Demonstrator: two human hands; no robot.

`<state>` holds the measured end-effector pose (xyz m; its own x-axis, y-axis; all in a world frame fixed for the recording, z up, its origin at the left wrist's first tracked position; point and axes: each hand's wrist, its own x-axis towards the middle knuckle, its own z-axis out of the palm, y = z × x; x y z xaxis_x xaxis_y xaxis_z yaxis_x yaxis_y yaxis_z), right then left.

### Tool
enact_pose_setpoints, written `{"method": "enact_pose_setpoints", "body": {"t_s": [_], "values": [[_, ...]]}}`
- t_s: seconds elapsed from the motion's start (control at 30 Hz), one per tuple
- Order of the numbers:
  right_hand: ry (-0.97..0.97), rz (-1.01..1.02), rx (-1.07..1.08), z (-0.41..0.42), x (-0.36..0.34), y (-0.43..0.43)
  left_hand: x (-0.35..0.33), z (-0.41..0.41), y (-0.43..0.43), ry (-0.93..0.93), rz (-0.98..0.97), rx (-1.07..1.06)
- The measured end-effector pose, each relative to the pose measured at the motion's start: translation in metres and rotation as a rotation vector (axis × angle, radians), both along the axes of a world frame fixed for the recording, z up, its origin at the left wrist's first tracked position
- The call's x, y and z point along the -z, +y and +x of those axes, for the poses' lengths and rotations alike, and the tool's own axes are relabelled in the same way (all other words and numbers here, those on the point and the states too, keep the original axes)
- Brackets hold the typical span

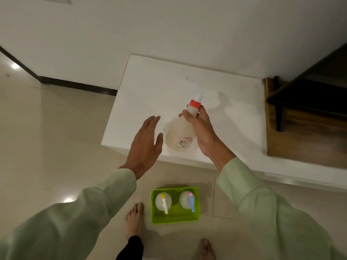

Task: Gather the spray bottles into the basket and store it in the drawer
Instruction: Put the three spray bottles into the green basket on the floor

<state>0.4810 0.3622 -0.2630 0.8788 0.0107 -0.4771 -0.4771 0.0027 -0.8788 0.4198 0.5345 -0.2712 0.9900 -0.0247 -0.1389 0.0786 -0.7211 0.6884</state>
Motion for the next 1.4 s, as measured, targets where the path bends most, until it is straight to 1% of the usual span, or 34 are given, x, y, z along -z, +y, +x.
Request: {"method": "enact_pose_setpoints", "body": {"t_s": [0.1,0.17,0.23,0.33,0.47,0.63,0.73,0.83,0.93,1.03,1.17,1.33,1.4], "values": [[-0.023,0.082,-0.041,-0.052,-0.006,-0.023,-0.004,-0.043,-0.019,0.002,0.013,-0.036],[-0.048,0.082,-0.056,-0.087,-0.005,-0.038,-0.004,-0.072,-0.031,0.019,0.026,-0.067],[-0.059,0.019,-0.073,-0.123,0.002,-0.051,0.0,-0.1,-0.043,0.036,0.043,-0.097],[-0.03,-0.151,-0.045,-0.171,0.024,-0.062,0.016,-0.135,-0.056,0.077,0.049,-0.124],[-0.006,-0.34,0.028,-0.226,0.084,-0.063,0.061,-0.176,-0.065,0.143,0.058,-0.129],[0.041,-0.416,0.151,-0.28,0.179,-0.044,0.133,-0.213,-0.055,0.201,0.059,-0.112],[0.027,-0.504,0.174,-0.3,0.232,-0.031,0.174,-0.228,-0.047,0.225,0.055,-0.109],[-0.038,-0.594,0.206,-0.316,0.27,-0.018,0.206,-0.239,-0.039,0.232,0.062,-0.099],[-0.116,-0.684,0.175,-0.334,0.307,-0.005,0.24,-0.248,-0.033,0.243,0.07,-0.106],[-0.151,-0.758,0.123,-0.344,0.336,0.001,0.263,-0.252,-0.031,0.244,0.063,-0.1],[-0.131,-0.795,0.066,-0.347,0.362,0.002,0.286,-0.253,-0.034,0.226,0.037,-0.097],[-0.196,-0.847,-0.028,-0.349,0.378,-0.004,0.306,-0.249,-0.047,0.263,-0.003,-0.176],[-0.221,-0.837,-0.058,-0.351,0.382,-0.009,0.311,-0.246,-0.051,0.289,0.003,-0.213]]}}
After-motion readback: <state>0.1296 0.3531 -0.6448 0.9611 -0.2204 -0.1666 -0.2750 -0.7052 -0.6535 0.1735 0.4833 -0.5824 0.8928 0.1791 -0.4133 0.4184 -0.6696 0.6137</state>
